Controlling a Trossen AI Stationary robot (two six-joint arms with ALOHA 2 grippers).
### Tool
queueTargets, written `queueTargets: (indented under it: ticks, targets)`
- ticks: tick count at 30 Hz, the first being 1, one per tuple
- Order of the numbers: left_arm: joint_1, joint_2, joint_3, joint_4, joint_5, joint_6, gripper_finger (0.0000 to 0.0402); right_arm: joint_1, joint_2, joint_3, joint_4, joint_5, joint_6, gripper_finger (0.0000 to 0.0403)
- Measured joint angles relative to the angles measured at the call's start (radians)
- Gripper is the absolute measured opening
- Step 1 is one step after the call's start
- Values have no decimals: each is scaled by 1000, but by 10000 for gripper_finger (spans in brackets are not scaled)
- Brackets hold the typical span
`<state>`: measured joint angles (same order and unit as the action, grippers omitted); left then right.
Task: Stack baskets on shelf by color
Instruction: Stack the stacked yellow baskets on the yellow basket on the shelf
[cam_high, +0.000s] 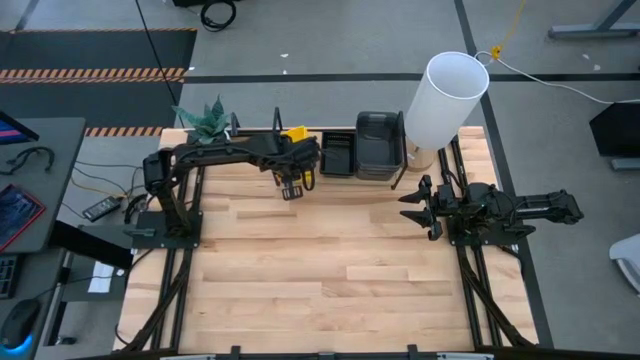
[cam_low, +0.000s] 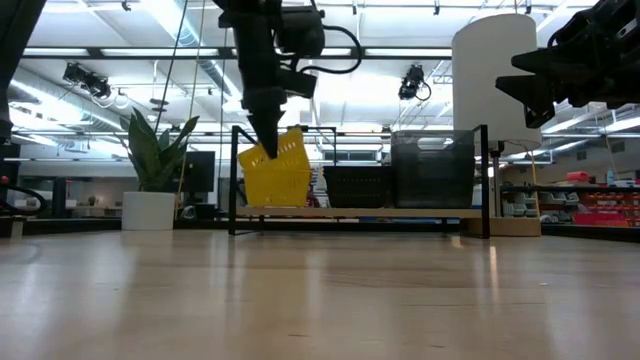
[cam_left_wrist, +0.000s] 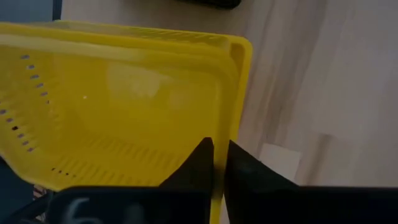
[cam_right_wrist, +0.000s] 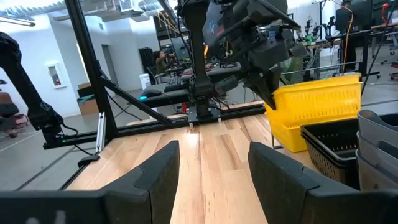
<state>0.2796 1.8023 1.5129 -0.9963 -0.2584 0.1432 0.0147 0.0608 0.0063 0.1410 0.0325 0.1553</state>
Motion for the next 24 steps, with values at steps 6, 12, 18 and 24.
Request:
queueTargets:
  ticks: [6, 12, 18, 24]
  targets:
    - [-4, 0, 51, -69, 20, -1, 17, 0, 0, 0, 0, 0, 0, 197]
    - [-4, -1, 103, -151, 29, -15, 17, 0, 0, 0, 0, 0, 0, 197]
    - [-4, -1, 124, -184, 44, -44, 17, 0, 0, 0, 0, 0, 0, 197]
    - [-4, 54, 125, -197, 46, -46, 17, 0, 0, 0, 0, 0, 0, 197]
